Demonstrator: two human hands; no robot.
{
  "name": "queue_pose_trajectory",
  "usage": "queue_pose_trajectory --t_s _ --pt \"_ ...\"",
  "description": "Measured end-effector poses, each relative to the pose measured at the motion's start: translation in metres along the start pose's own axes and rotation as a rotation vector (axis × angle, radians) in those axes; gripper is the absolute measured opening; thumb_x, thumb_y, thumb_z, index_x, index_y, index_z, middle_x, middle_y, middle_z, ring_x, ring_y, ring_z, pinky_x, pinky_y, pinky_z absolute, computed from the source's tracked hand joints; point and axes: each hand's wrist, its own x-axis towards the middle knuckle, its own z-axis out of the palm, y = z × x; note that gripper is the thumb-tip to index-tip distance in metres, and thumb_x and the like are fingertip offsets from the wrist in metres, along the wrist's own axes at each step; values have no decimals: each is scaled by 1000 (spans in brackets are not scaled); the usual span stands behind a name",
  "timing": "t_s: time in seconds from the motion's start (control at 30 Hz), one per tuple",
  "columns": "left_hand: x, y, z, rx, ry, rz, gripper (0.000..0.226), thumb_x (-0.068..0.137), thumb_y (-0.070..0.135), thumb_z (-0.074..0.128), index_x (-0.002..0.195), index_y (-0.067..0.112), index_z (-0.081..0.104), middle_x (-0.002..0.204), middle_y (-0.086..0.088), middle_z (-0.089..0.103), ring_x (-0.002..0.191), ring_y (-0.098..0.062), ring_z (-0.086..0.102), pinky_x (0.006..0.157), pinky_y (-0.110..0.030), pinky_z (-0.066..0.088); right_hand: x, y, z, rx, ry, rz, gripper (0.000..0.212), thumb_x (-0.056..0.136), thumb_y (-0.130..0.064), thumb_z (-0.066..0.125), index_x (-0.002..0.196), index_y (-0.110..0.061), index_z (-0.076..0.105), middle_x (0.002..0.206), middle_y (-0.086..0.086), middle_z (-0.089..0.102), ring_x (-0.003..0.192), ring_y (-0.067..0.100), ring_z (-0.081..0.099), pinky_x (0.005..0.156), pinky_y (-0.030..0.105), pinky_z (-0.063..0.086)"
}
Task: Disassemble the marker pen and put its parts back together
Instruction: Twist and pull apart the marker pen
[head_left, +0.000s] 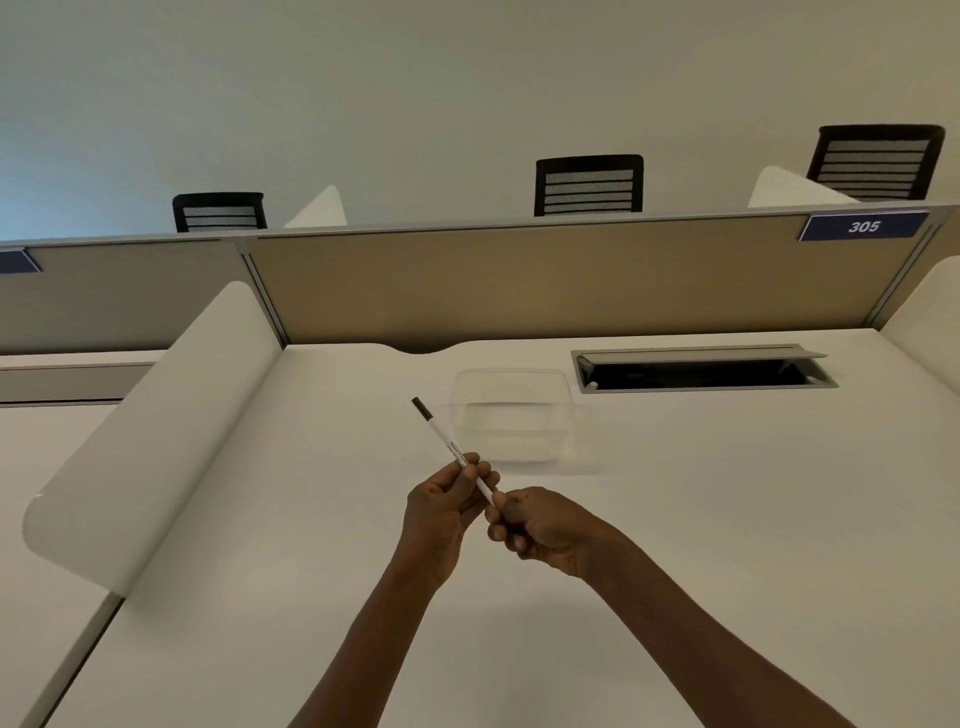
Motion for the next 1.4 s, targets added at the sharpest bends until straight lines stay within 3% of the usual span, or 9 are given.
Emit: queue_pose_trajectory --t_s 0.2,0.3,0.43,0.53,0.7,0.93,1.07,1.23,1.4 --pt "-5 -7 16 -70 191 137 13 92 2 61 102 0 69 84 -9 76 83 -20 74 71 -27 59 1 -7 20 -378 382 -175 33 95 -15 45 63 -18 56 60 -1 55 51 9 47 55 23 35" --pt "-6 -5 27 -167 278 134 12 92 4 62 101 1 69 83 -7 77 84 -20 75 67 -26 60 6 -5 27 -932 655 -364 25 88 -7 48 72 -18 63 70 1 67 65 18 55 61 26 33" --pt "-7 -1 37 -273 298 84 14 93 7 61 105 1 67 83 -6 77 84 -20 76 63 -27 60 7 5 27 -1174 839 -578 21 94 -7 44 83 -13 61 72 5 66 60 19 52 55 28 34" --pt "-7 3 36 -235 231 69 17 96 8 57 108 0 66 86 -7 75 85 -20 74 66 -28 61 4 -4 24 -1106 707 -450 23 94 -10 43 84 -15 63 76 4 67 67 20 60 58 28 37" --pt "-5 19 26 -152 -9 30 21 95 18 55 103 5 69 88 -7 72 87 -21 72 65 -28 58 -14 -38 0 74 8 -131 39 102 -26 40 85 -9 71 72 7 65 52 11 49 48 20 40" --pt "-4 26 28 -143 -85 58 20 92 16 55 103 6 70 87 -7 73 85 -21 72 71 -30 59 -20 -41 -4 192 -119 15 38 103 -30 39 82 -11 64 66 1 62 48 6 42 45 16 33" --pt "-10 13 32 -85 81 144 18 95 9 55 107 2 67 85 -7 74 87 -21 72 77 -31 60 -14 -36 14 -78 225 -82 37 102 -26 41 69 -17 55 56 -1 51 41 5 38 45 18 31" --pt "-16 7 47 -233 278 113 15 95 7 58 105 3 68 92 -9 75 89 -21 74 70 -30 61 -7 -15 32 -1112 806 -453 20 91 -9 49 78 -15 62 69 4 67 61 21 58 54 29 38" --pt "-17 8 47 -286 287 6 18 96 10 57 109 1 66 97 -11 72 88 -21 73 68 -29 62 -6 -4 31 -1389 856 -627 12 87 -5 59 77 -11 61 63 5 63 51 21 57 44 28 38"
